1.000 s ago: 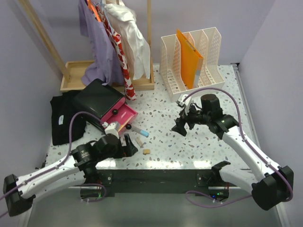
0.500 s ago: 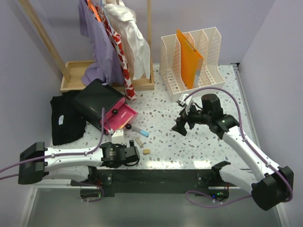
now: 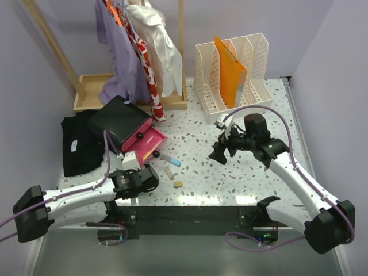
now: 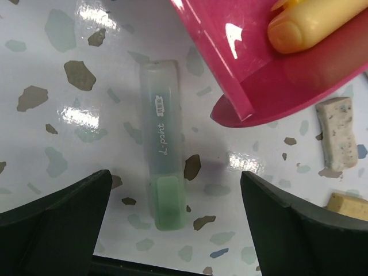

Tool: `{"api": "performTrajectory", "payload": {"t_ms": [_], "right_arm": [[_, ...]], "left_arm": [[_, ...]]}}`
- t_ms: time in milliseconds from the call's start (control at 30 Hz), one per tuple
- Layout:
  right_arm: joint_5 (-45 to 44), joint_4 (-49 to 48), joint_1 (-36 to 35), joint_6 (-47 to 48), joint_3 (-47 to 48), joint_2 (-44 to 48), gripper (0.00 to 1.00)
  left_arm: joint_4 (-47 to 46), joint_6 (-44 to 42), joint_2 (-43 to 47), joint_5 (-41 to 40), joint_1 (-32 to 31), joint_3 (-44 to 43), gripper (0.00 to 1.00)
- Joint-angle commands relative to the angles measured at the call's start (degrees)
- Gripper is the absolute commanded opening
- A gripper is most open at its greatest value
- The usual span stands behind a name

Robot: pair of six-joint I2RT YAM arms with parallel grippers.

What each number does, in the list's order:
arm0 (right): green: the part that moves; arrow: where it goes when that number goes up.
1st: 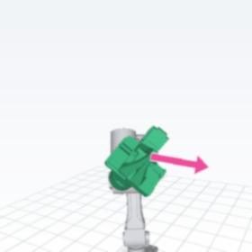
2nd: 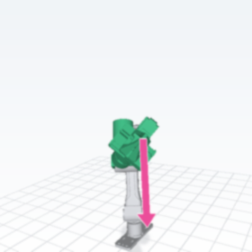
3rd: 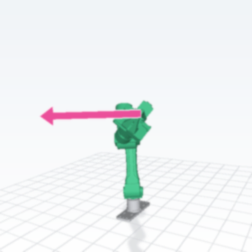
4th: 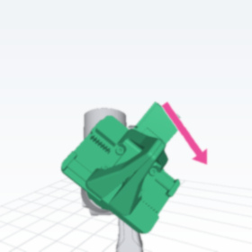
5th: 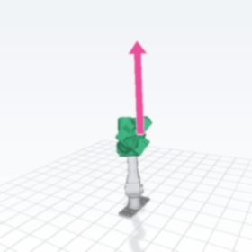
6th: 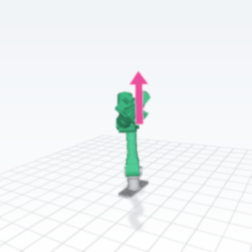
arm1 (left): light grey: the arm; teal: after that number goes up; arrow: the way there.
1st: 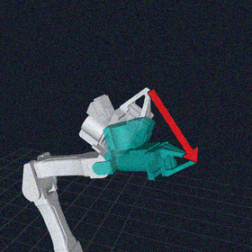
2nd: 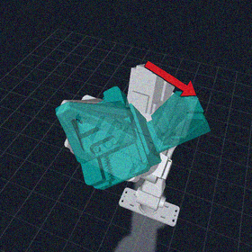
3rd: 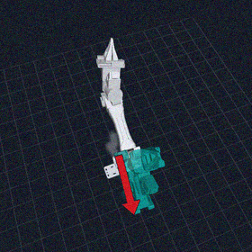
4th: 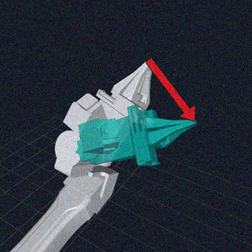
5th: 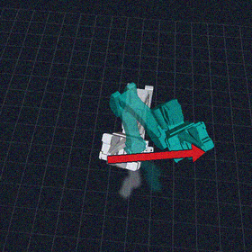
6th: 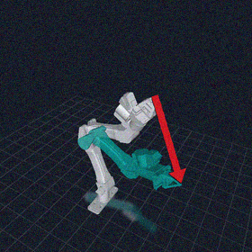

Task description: Organize the desk

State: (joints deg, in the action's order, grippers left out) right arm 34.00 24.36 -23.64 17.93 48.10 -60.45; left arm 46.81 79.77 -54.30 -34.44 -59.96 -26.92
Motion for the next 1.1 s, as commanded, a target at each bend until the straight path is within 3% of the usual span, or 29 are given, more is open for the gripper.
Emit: {"api": "performTrajectory", "payload": {"t_ms": [0, 133, 233, 300, 333, 400, 433, 500, 533, 633, 1067], "right_arm": [[0.0, -1.9, 0.4, -0.6, 0.5, -0.2, 0.99], [-0.1, -1.9, 0.5, -0.6, 0.4, -0.4, 0.99], [-0.1, -2.0, 0.8, -0.6, 0.4, -0.5, 0.99], [-0.1, -2.0, 0.8, -0.6, 0.4, -0.4, 0.99], [-0.1, -2.0, 1.0, -0.6, 0.4, -0.4, 0.99], [-0.1, -2.0, 1.0, -0.6, 0.5, -0.3, 0.99], [0.0, -2.0, 1.1, -0.6, 0.5, -0.3, 0.99], [0.0, -1.9, 1.1, -0.7, 0.5, -0.3, 0.99], [0.1, -1.9, 1.1, -0.7, 0.5, -0.2, 0.99], [0.1, -2.0, 1.2, -0.7, 0.5, -0.2, 0.99], [0.3, -1.9, 1.7, -0.8, 0.6, 0.1, 0.99]], "left_arm": [[-4.8, -2.1, -3.3, 1.9, 0.7, 1.5, 1.00], [-5.1, -0.1, -9.0, 2.5, 0.7, 1.6, 0.99], [-5.4, 0.7, -10.7, 2.9, 0.7, 1.7, 0.92], [-5.9, 0.7, -11.1, 3.1, 0.8, 2.0, 0.80], [-6.0, 0.4, -11.0, 3.1, 0.7, 2.0, 0.67], [-6.1, 0.1, -10.7, 3.4, 0.7, 2.2, 0.53], [-6.1, -0.3, -10.6, 3.5, 0.7, 2.3, 0.40], [-6.1, -0.8, -10.2, 3.9, 0.7, 2.3, 0.25], [-6.3, -2.0, -10.0, 4.2, 0.7, 2.3, 0.13], [-7.8, -5.2, -8.9, 5.9, 0.7, 2.4, 0.00], [-15.5, -29.9, 2.4, 27.4, -0.1, -1.6, 0.00]]}}
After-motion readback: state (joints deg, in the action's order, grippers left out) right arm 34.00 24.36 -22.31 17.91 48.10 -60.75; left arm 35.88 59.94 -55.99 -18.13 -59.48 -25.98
